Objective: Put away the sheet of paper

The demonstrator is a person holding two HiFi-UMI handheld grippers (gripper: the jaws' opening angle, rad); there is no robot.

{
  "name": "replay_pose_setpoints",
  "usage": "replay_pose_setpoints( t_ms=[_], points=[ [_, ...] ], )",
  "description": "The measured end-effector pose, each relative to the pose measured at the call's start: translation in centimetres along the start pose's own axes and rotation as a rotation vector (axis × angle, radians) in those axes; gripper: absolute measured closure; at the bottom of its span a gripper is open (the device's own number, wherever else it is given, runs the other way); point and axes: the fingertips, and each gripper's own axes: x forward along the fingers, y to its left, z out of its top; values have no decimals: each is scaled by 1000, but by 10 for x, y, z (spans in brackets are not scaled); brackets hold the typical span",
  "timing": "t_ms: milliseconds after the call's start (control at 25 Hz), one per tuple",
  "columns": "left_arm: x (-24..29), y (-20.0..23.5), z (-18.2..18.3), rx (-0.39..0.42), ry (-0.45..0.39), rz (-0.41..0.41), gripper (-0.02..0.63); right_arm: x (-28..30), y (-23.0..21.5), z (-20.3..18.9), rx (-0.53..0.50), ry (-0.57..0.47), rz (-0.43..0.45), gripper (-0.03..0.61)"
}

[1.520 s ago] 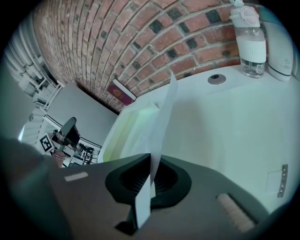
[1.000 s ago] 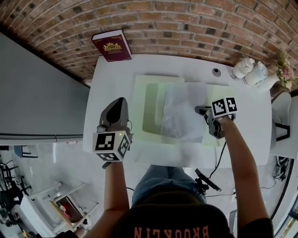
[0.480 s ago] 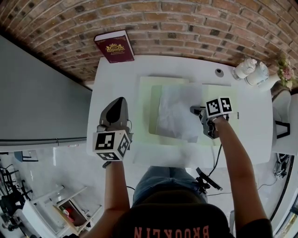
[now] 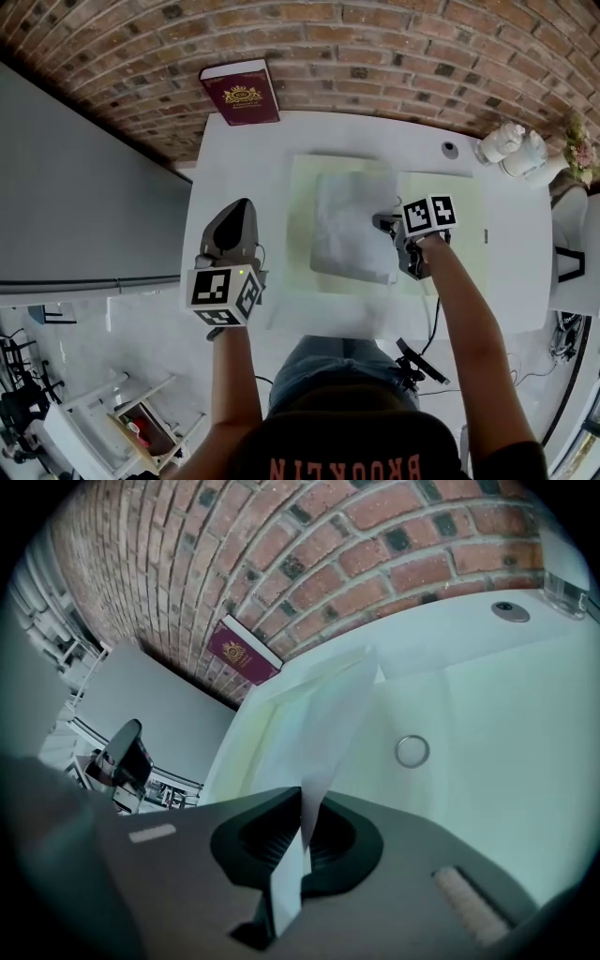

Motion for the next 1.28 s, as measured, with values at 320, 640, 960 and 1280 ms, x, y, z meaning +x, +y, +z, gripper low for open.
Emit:
replay_pose_setpoints(
  t_ms=[320, 640, 960, 1280],
  points=[
    [-5, 11, -7, -20, 5, 10, 618, 19, 13, 2, 8, 7, -11, 572],
    [-7, 19, -13, -34, 10, 12, 618, 31, 14, 4, -7, 19, -66, 495],
    [-7, 20, -14, -46, 3, -6, 618, 27, 9, 5, -62, -3, -182, 281],
    [-6, 14, -12, -41, -7, -24, 618, 6, 5, 6, -63, -71, -239, 155]
  ],
)
